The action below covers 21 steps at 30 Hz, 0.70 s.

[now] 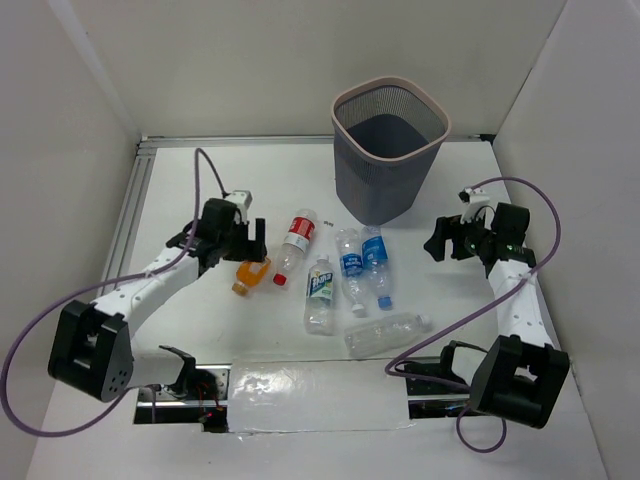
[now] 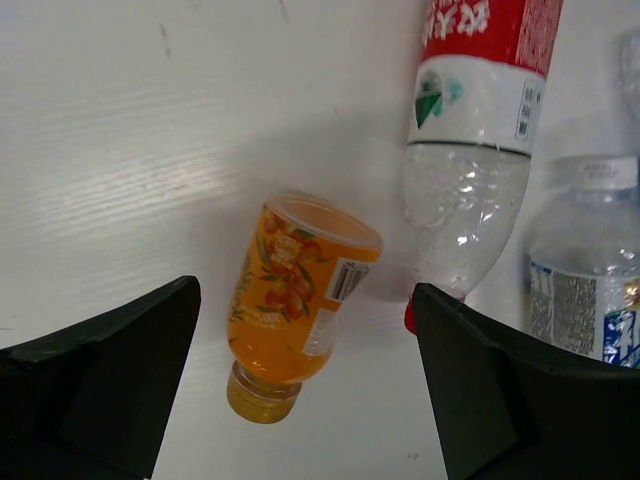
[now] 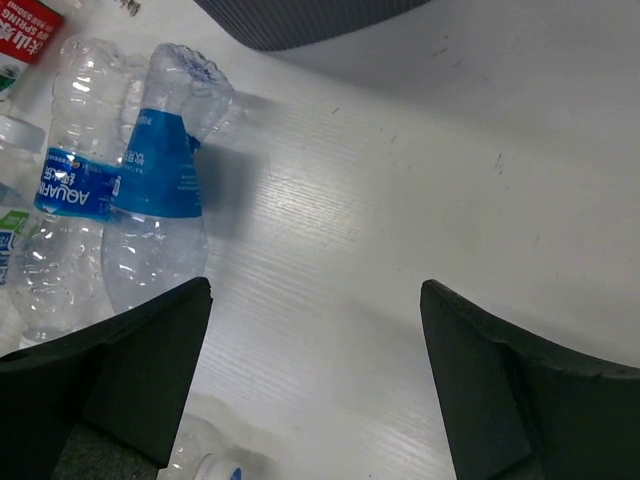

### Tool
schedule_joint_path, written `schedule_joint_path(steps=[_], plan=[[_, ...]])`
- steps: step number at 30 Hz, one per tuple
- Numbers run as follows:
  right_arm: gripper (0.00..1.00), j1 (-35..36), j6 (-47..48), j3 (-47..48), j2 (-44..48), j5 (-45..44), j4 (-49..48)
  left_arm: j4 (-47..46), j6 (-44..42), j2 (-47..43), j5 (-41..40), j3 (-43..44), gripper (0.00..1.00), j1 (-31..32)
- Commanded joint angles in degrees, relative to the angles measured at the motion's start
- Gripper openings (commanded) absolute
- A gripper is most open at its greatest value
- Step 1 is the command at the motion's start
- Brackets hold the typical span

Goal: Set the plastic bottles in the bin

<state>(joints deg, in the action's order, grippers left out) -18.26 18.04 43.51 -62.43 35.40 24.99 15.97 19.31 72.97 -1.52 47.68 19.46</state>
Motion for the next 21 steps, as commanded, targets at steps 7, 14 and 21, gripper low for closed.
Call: schedule_joint_path(steps=[7, 14, 21], plan=[[0.95, 0.2, 6.4, 2.1, -2.9, 2.7, -0.6, 3.5, -3.9, 9.4, -2.3, 1.7, 0.99, 4.8], [0.89, 7.4, 5.8, 1.6, -6.4, -0.7, -4.9, 3.5, -2.7, 14.4, -5.2, 1.2, 0.61, 5.8], [0.7, 15.7, -5.1, 2.7, -10.4, -2.4, -9.6, 9.2, -3.0, 5.8, -6.7, 14.1, 0.26, 7.1]])
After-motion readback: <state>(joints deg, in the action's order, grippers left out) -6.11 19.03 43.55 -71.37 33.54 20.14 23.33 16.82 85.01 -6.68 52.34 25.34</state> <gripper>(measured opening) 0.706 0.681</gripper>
